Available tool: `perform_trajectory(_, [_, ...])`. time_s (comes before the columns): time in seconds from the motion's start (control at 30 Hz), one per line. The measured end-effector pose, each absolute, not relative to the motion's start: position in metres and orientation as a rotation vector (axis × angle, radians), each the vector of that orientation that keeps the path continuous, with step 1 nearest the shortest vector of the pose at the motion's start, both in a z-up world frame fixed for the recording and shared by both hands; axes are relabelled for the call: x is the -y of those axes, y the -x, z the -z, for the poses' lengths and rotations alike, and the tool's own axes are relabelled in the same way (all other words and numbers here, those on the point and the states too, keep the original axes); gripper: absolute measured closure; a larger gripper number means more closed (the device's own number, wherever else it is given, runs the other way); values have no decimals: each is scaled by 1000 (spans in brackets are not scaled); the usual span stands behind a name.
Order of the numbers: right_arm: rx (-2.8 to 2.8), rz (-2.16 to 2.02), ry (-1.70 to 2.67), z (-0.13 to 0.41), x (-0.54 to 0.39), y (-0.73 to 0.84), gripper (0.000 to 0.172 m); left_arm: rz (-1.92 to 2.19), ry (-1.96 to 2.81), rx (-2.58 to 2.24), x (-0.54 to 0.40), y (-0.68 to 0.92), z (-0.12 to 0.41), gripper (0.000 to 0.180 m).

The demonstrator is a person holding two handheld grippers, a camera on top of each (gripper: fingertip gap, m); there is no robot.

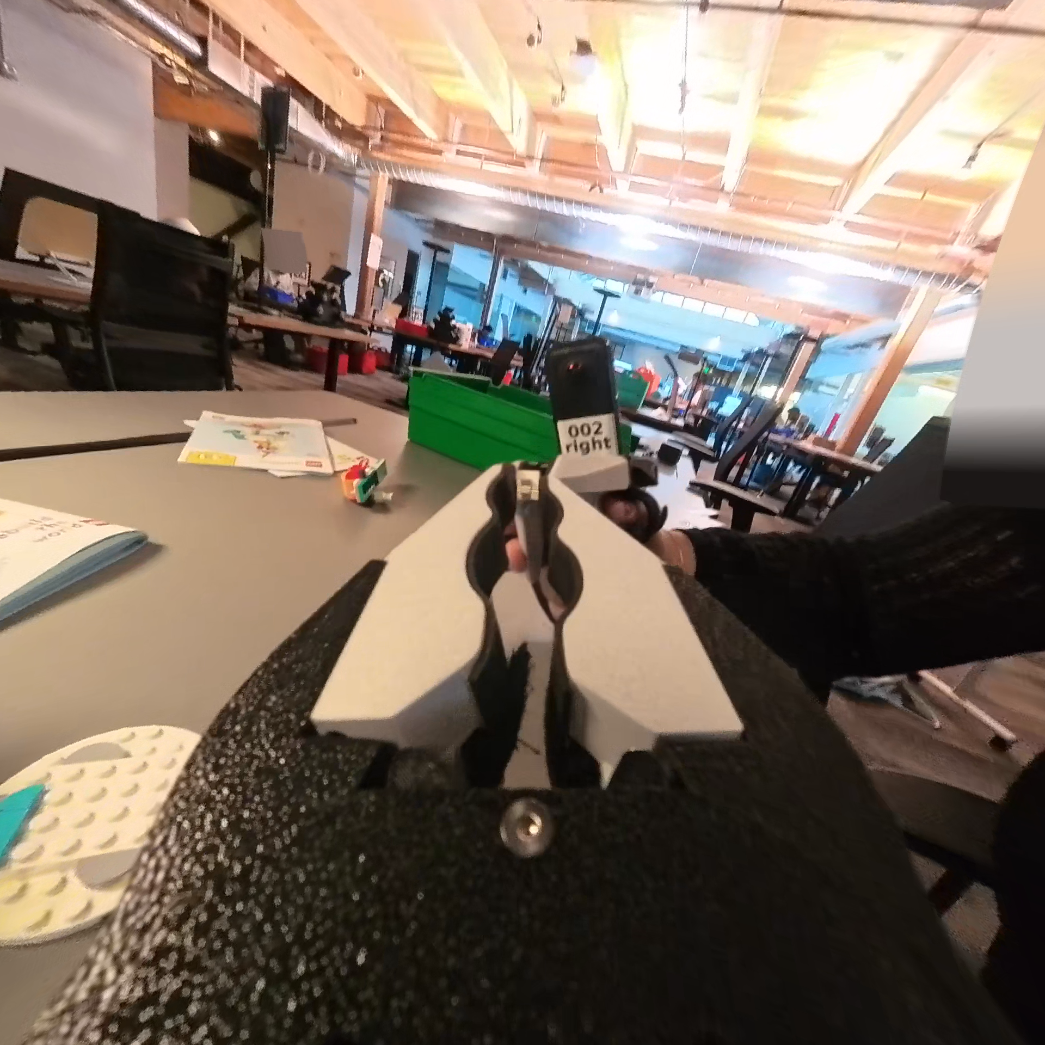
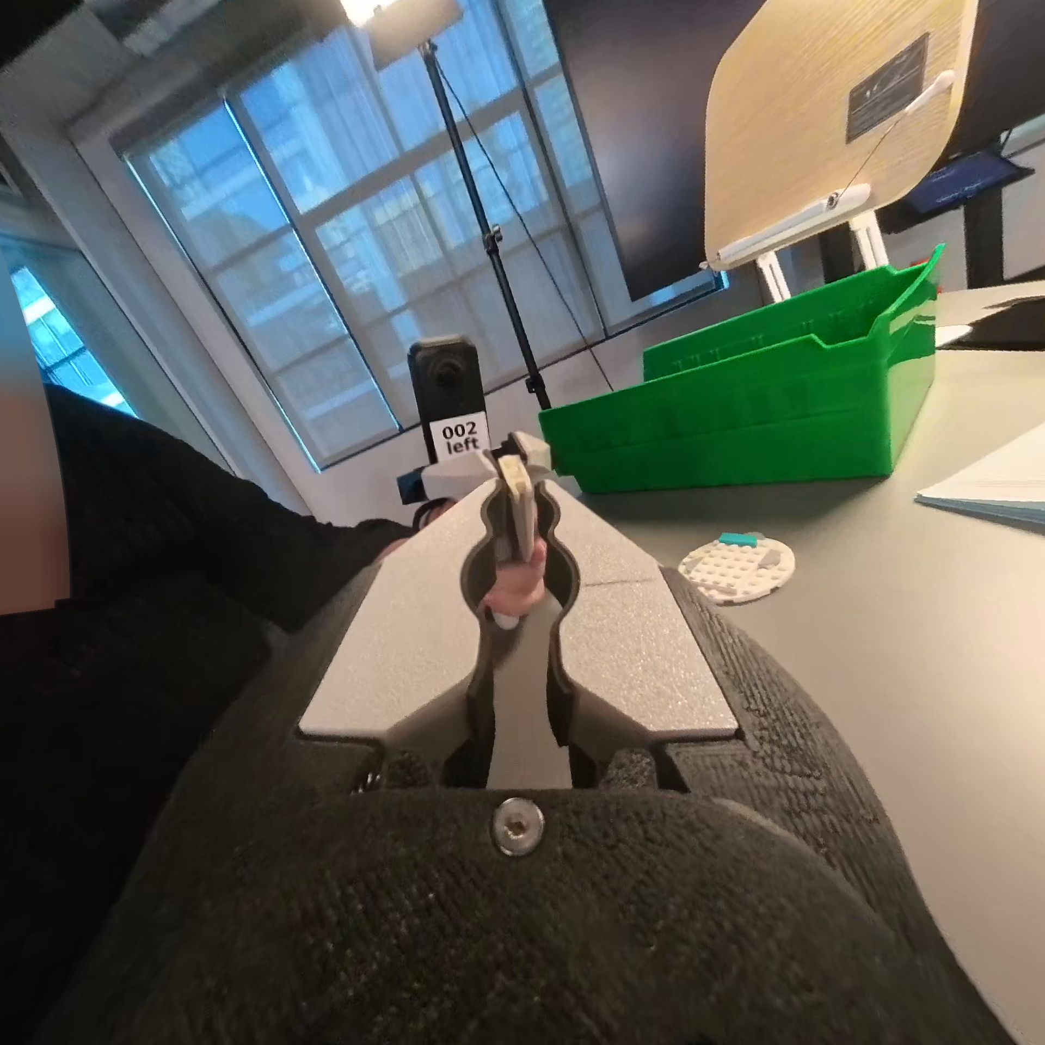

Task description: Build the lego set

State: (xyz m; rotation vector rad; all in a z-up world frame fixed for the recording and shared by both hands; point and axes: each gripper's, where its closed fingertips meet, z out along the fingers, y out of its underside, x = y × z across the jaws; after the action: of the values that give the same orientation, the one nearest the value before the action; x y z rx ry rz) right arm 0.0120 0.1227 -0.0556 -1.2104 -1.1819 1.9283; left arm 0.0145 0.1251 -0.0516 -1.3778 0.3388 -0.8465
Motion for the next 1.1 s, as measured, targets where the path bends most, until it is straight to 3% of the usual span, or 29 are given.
perform_trajectory(0.3, [1107,-2050,1171,46,-121,-15,172,989,1332,-270,-125,-14,48,176])
perform_trajectory(0.57, [1100,-2026,1176,44,-124,-15,172,1008,1354,-288,-125,-17,53,176])
perform_trajectory(0.7, [1122,-1982,1170,47,-123,-14,161,1050,1338,-288,-122,-19,51,177])
perform_trajectory(1.1, [1388,-1881,1062,51,-108,-24,167,1163,1407,-398,-111,-33,58,177])
